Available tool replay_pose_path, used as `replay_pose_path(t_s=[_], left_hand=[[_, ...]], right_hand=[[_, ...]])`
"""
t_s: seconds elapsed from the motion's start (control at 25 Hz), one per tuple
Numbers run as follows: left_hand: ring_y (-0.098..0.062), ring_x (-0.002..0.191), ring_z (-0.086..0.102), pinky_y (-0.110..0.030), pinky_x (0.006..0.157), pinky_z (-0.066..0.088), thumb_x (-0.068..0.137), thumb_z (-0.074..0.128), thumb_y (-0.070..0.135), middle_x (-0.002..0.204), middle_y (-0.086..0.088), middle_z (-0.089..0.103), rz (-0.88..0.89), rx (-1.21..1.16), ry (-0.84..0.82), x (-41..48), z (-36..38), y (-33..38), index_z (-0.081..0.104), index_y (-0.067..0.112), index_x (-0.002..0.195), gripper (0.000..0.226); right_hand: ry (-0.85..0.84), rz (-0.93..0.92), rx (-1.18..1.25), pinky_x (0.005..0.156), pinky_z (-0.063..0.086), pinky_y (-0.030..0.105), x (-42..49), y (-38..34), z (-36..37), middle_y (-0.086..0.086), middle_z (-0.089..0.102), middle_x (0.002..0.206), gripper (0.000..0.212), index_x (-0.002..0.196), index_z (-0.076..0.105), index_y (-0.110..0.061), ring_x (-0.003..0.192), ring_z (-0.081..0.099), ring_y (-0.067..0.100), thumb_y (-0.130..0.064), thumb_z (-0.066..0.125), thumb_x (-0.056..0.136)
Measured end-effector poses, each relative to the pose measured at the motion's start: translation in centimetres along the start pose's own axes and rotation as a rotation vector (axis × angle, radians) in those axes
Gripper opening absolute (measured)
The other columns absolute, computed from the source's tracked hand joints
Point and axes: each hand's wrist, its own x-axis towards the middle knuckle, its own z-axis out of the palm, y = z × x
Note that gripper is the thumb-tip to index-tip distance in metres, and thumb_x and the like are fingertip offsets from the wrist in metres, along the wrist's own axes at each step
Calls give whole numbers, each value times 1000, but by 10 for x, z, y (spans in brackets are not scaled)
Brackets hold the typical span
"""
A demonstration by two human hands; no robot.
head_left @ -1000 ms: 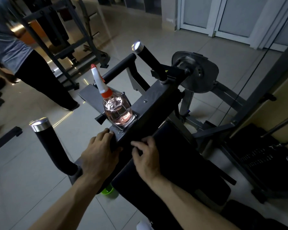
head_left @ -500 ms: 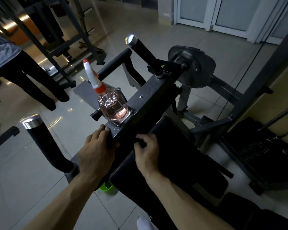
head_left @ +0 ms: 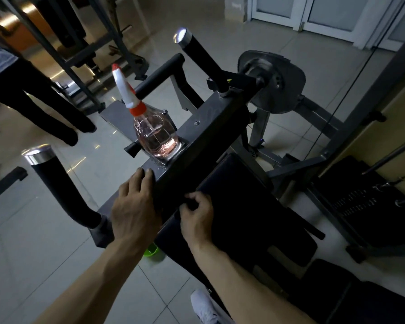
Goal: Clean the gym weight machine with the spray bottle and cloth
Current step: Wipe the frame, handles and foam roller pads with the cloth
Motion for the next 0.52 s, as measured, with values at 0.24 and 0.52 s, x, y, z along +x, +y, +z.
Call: replay_pose_path(t_s=[0.24, 0.52], left_hand=[[-42, 125, 54, -51, 85, 56, 66, 93, 31, 150, -17, 50, 0, 14, 14, 0, 0, -2, 45, 9, 150, 98], [-42, 127, 53, -51, 85, 56, 66, 92, 33, 152, -15, 48, -9, 35, 3, 1, 4, -3, 44, 11, 151, 100]], right_hand=[[327, 280, 483, 90, 45, 16, 122, -62, -43, 5, 58, 136, 48, 141, 56, -15, 113, 59, 18, 7, 51, 98], [121, 488, 463, 88, 58, 25, 8, -5, 15, 6, 67, 120, 42, 132, 61, -17, 99, 68, 15, 4, 57, 96]])
